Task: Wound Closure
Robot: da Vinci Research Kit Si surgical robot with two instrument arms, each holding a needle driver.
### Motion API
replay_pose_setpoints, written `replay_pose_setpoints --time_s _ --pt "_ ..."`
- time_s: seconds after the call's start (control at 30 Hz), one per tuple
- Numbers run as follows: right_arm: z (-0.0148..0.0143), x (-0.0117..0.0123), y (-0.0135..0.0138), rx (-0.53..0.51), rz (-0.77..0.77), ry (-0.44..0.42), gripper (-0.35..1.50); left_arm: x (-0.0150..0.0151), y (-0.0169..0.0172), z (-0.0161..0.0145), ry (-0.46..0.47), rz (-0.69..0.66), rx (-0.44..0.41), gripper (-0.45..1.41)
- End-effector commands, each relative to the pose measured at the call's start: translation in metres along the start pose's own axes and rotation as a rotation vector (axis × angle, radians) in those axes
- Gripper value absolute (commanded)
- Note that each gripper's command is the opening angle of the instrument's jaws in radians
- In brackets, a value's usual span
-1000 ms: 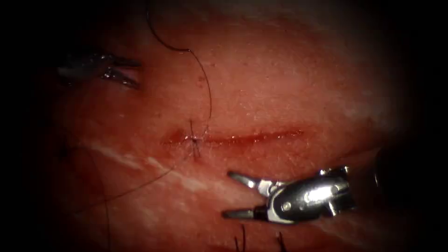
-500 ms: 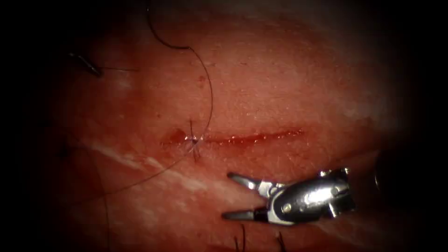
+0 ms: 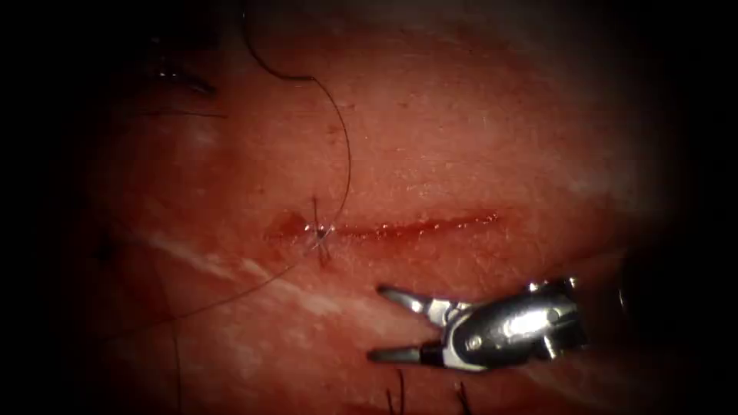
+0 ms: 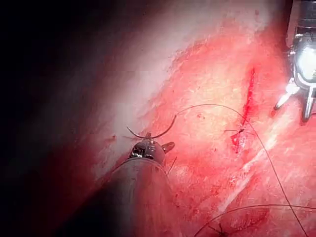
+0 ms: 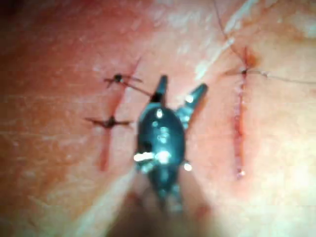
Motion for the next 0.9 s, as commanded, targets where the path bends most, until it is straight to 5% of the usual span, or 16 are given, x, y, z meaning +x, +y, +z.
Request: replay_pose_setpoints --time_s 0.03,0.3,0.7,0.83,0.9 --pt "0.0003 -0.0005 -0.0011 0.003 0.004 -0.001 1.03 -0.0002 -0.0001 0.0013 -0.013 0.042 -0.001 0.25" --pt "0.0005 -0.0005 -0.0011 0.002 0.004 -0.002 1.03 -0.0004 -0.0019 0.0036 -0.146 0.2 0.046 0.3" --pt "0.0006 -0.0007 -0.001 0.001 0.01 0.002 1.03 -0.0016 -0.0012 0.0085 -0.222 0.356 0.066 0.37" --pt "0.0006 -0.0007 -0.001 0.002 0.016 0.002 1.03 -0.0023 -0.0014 0.0094 -0.249 0.392 0.062 0.17" --pt "0.0006 -0.0006 -0.001 0.002 0.016 0.003 1.03 -0.0028 -0.0021 0.0097 -0.262 0.397 0.063 -0.22"
